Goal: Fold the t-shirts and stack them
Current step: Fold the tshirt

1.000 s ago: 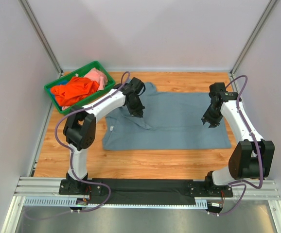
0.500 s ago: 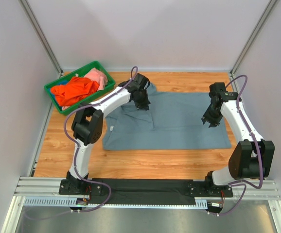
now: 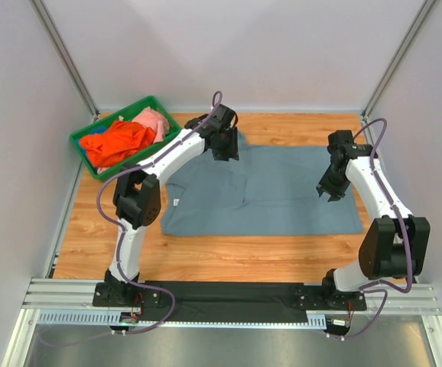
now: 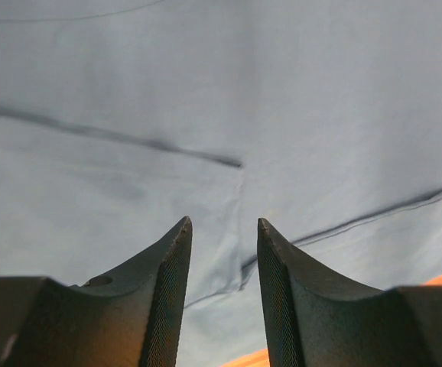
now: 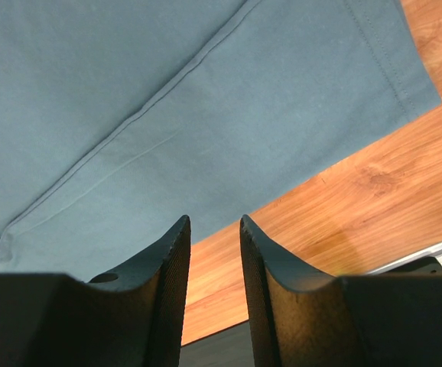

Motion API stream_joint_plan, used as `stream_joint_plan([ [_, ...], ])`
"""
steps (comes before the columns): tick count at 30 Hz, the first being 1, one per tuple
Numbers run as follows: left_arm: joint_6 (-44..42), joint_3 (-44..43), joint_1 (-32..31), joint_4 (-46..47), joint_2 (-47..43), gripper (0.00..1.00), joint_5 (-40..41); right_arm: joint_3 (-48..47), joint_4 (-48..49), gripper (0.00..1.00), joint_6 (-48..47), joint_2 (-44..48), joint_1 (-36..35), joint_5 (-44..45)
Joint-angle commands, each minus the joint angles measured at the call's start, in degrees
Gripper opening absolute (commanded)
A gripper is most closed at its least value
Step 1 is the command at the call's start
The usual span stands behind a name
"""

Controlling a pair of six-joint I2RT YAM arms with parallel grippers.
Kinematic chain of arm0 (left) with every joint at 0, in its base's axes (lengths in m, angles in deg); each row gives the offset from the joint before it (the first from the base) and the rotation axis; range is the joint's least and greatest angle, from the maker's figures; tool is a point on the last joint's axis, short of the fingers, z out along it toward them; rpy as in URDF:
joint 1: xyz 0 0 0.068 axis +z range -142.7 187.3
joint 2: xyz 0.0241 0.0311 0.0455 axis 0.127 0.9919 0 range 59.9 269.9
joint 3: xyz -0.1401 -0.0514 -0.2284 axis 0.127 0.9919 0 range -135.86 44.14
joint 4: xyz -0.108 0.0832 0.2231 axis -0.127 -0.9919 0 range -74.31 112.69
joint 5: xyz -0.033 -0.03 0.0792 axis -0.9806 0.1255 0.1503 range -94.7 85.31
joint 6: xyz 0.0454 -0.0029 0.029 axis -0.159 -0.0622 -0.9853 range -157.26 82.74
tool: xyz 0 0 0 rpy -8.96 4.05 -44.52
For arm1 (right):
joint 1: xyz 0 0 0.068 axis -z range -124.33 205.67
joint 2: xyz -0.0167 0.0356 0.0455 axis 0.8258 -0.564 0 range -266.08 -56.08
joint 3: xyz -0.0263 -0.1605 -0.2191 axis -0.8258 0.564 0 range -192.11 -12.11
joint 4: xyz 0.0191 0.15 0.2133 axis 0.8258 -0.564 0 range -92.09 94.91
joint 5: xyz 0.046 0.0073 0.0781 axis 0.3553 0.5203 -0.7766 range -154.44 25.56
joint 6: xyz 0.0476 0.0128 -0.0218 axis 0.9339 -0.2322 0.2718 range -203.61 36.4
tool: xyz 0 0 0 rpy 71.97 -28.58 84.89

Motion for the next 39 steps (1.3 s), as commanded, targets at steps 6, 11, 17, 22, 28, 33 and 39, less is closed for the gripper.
stream_joint_plan([
  [6, 1.0, 22.8, -0.2, -8.6, -20.6, 0.44, 6.7, 1.2, 3.9, 0.34, -1.6, -5.8, 5.8, 3.2],
  [11, 4.4, 36.6, -0.1, -9.2, -26.7, 0.42, 9.2, 2.5, 5.7, 0.34, -1.9, -10.1, 10.3, 5.5],
  [17, 6.9, 41.4, -0.2, -14.6, -23.8, 0.39, 13.6, 6.2, 10.3, 0.33, -1.2, -15.4, 17.2, 5.9],
  [22, 9.8, 44.2, -0.1, -18.1, -20.3, 0.39, 17.7, 8.5, 10.9, 0.32, 0.6, -18.6, 19.3, 8.0],
  [28, 11.5, 46.6, 0.0, -20.7, -20.5, 0.4, 19.2, 14.0, 10.2, 0.31, 1.7, -14.6, 21.7, 10.2],
  [33, 13.5, 50.9, 0.0, -20.0, -20.9, 0.4, 14.2, 16.5, 10.0, 0.31, 1.5, -10.9, 21.8, 10.7],
  [39, 15.3, 55.2, 0.0, -20.7, -24.3, 0.41, 13.0, 18.0, 9.8, 0.31, 1.5, -8.1, 21.7, 10.4],
])
